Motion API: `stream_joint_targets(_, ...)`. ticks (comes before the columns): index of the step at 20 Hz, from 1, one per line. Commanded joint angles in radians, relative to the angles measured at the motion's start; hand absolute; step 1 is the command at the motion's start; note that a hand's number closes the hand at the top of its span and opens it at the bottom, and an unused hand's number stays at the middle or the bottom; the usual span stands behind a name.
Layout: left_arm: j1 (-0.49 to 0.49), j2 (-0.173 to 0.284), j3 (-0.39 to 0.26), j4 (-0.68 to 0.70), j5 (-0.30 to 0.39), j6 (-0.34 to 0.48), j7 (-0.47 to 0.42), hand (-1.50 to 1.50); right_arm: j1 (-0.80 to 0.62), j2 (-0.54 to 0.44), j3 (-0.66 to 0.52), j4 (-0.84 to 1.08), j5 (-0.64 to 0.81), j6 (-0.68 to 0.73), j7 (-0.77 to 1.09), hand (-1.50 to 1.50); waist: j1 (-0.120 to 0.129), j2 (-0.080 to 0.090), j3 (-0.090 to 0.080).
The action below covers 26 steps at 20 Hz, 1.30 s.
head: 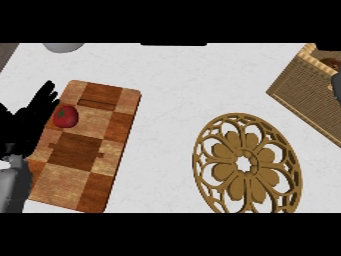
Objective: Pick the pear from the placemat and place it in the basket
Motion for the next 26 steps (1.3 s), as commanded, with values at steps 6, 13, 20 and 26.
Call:
stream_joint_targets(6,0.029,-0.019,-0.006,-0.007,-0.002,-0.002,-0.019,0.00,-0.027,-0.030,-0.070,0.111,-0.148,-0.069,-0.274,-1.50,0.003,0.000,0.000)
stream_joint_targets(13,0.051,-0.035,-0.013,-0.029,-0.024,0.032,-0.016,0.00,0.045,-0.044,-0.192,-0.099,-0.283,-0.192,-0.243,-1.50,-0.026,-0.013,0.000)
stream_joint_targets(20,0.071,-0.027,-0.005,-0.013,-0.013,0.011,-0.015,0.00,0.306,-0.112,-0.294,-0.414,-0.495,-0.001,-0.233,-1.50,-0.053,-0.018,-0.001)
stream_joint_targets(26,0.036,0.038,0.054,-0.057,0.031,-0.003,0.074,0.00,0.650,-0.080,-0.362,-0.697,-0.668,0.203,-0.251,-1.50,-0.065,-0.021,0.000)
